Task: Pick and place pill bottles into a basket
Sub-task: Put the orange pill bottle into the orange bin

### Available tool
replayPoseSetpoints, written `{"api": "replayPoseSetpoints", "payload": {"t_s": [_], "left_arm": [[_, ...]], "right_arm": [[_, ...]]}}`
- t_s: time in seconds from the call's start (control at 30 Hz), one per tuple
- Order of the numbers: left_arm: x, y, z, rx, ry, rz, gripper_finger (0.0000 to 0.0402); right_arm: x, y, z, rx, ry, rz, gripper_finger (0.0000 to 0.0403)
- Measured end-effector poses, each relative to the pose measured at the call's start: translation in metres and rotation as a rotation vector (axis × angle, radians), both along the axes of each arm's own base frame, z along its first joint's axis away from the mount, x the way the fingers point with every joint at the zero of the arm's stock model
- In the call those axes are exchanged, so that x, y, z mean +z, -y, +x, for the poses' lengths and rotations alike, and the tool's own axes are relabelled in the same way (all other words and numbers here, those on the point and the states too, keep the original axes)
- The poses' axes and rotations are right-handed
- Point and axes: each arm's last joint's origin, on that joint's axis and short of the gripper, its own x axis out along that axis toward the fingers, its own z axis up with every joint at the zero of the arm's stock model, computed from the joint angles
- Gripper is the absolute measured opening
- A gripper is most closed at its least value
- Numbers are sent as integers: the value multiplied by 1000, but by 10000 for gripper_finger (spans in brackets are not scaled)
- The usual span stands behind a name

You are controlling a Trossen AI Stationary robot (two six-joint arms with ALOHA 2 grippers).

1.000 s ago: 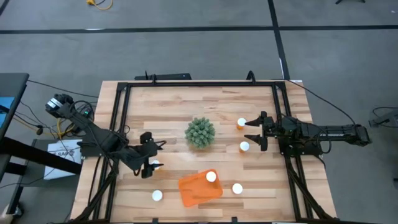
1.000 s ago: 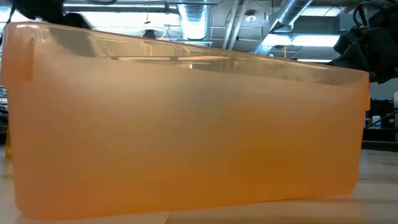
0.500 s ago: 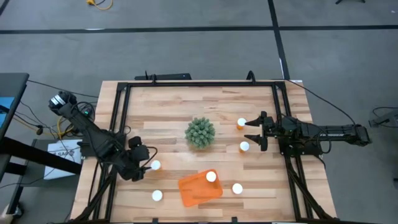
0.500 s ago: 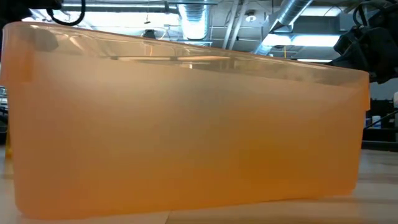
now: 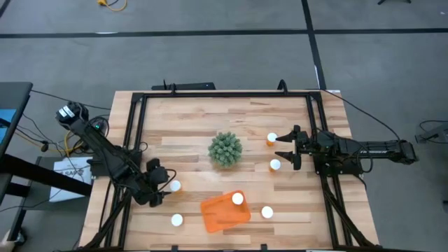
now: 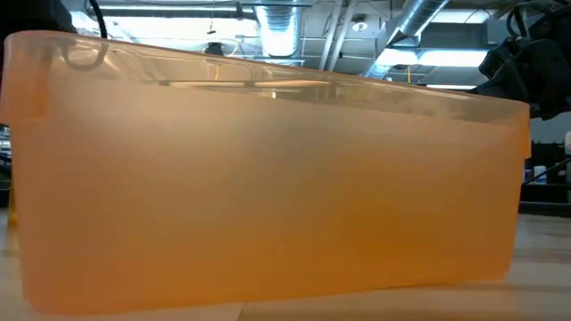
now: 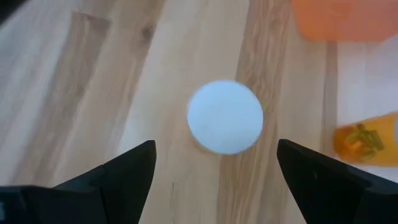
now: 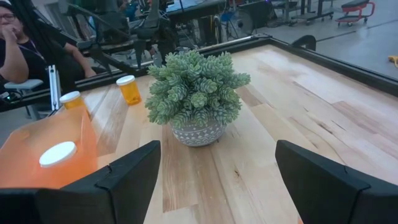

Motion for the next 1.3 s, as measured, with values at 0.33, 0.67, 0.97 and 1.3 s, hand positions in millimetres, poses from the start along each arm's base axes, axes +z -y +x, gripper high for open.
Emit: {"api": "replayPoseSetpoints", "payload": {"t_s": [0.33, 0.67, 0.97, 1.3], "left_arm": [[-12, -2, 3, -28, 56, -9, 322], [-30, -3, 20, -77, 38, 54, 322], [-34, -2, 24, -59, 27, 62, 313], [-25, 2, 29, -45, 64, 59, 194]], "right_arm": [[0, 0, 0, 0, 0, 0, 311], [0, 0, 0, 0, 0, 0, 311], [0, 0, 0, 0, 0, 0, 311], [0, 0, 0, 0, 0, 0, 311]]}}
